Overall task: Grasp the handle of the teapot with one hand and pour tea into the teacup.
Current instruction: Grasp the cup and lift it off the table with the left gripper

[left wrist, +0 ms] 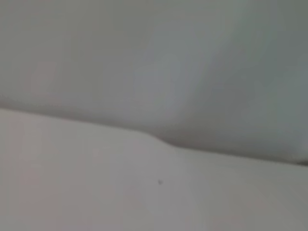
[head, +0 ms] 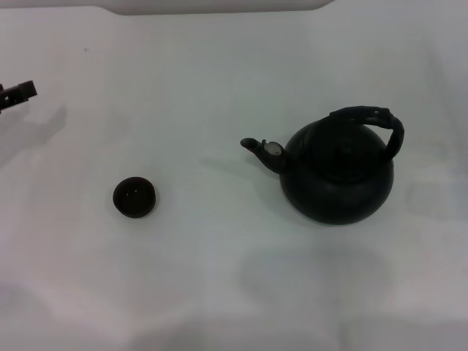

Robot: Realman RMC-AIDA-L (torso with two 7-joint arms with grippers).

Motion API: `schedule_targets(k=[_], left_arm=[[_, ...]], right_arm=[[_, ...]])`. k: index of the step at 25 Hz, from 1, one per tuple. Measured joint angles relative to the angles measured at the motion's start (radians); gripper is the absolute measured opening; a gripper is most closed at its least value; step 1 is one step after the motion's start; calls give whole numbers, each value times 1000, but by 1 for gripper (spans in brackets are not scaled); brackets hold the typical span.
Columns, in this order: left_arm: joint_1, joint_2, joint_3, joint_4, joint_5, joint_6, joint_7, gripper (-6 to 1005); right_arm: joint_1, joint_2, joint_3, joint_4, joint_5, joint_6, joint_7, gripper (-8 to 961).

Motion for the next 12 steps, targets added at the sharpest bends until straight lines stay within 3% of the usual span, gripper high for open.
schedule_targets(k=[3,7,12], left_arm=[[35,7,257,160,6,-7,-273,760],[52,24,550,328,54,-78,-467,762],[-48,36,710,343,206,-218,-632,764]], right_arm=[[4,0,0,1,0,14,0,877],[13,0,0,0,0,45,0,877],[18,0,0,-1,0,62,0,877]])
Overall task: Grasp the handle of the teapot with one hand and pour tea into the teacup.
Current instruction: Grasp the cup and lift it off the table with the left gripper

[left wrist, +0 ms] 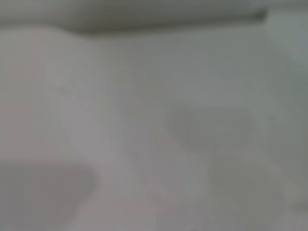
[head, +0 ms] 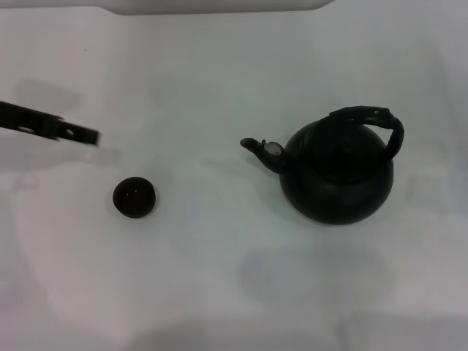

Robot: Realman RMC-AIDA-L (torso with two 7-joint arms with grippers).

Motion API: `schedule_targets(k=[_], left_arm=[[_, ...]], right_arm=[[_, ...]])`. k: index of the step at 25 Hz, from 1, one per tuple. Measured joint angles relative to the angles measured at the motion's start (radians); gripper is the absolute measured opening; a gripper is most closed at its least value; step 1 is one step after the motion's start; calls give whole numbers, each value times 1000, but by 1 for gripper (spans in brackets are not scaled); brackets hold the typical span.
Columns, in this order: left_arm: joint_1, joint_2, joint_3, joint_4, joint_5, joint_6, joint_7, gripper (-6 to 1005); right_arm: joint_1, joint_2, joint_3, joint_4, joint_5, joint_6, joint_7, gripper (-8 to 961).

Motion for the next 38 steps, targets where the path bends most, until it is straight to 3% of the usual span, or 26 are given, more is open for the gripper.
schedule_targets(k=[4,7,13,23,38], left_arm=[[-86,-22,21,10,92,-105,-58,768],[-106,-24,23,22,99,-136,-78,770],[-118,-21,66,64,116,-166,-123,796],[-139,-30,253,60,142,-145,-212,884],[-143,-33,331,22,92,-144,-233,884]], right_arm=[[0,0,0,-1,0,1,0,877],[-5,0,0,-1,0,3,0,877],[-11,0,0,-1,0,22,0,878],[-9,0,0,-2,0,24,-1,878],[-9,0,0,-4,5,24,-2,877]])
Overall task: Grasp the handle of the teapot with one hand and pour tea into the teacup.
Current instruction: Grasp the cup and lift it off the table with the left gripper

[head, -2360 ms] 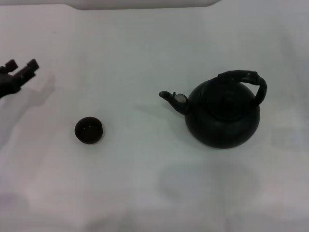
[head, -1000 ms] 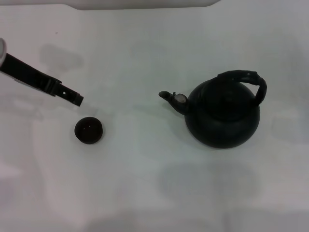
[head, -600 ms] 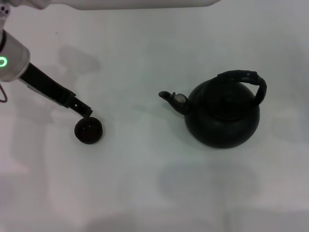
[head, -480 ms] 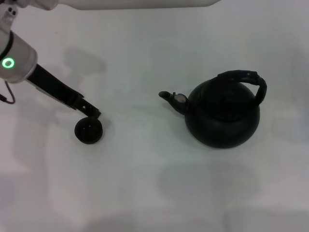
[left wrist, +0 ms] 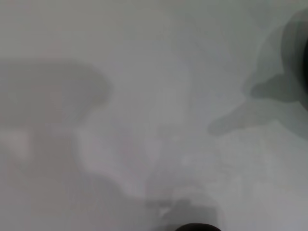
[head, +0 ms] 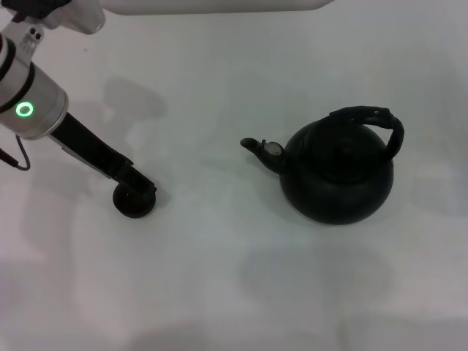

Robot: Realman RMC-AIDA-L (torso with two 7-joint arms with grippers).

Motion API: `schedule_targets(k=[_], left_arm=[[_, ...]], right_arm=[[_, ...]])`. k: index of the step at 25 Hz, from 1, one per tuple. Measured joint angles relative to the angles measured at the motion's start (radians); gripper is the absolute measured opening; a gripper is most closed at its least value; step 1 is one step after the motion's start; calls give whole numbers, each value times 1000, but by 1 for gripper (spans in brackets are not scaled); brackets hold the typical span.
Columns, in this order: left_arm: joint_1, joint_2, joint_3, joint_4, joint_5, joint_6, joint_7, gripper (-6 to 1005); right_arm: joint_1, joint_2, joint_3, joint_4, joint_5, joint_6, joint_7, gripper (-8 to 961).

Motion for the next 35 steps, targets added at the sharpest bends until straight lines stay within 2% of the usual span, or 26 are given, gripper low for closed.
schedule_targets(k=[12,35], left_arm=[[-15,1,105,-41,24,28,-47,884],[-18,-2,149,-104,17,116,-50,882]], right_arm=[[5,0,0,0,-3,0,0,878],[1,0,0,0,-3,4,0,877]])
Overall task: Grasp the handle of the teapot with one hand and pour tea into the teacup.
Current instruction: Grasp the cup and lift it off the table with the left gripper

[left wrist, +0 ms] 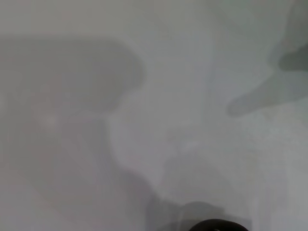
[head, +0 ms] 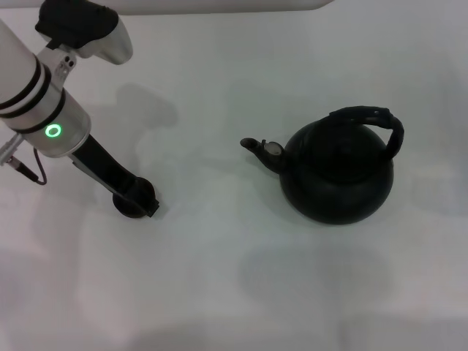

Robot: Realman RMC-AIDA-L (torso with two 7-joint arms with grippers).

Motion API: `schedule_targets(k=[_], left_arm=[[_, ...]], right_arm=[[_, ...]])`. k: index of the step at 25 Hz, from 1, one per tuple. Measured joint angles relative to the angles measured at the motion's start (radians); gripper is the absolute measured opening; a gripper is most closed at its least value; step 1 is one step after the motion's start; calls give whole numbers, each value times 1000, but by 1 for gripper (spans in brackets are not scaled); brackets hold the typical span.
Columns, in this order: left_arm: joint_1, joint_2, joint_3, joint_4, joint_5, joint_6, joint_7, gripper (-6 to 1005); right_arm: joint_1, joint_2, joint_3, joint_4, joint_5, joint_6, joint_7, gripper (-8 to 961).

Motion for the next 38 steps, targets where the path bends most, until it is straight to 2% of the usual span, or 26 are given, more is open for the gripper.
schedule_targets(k=[28,34,38], left_arm=[[-12,0,41,-34,0,44,-3,866],[-12,1,42,-29,0,36,-3,704],[-33,4,34,-27,-1,32,10,705]], right_arm=[[5,0,0,3,0,13,0,878],[5,0,0,3,0,18,0,878],[5,0,0,3,0,19,0,877]])
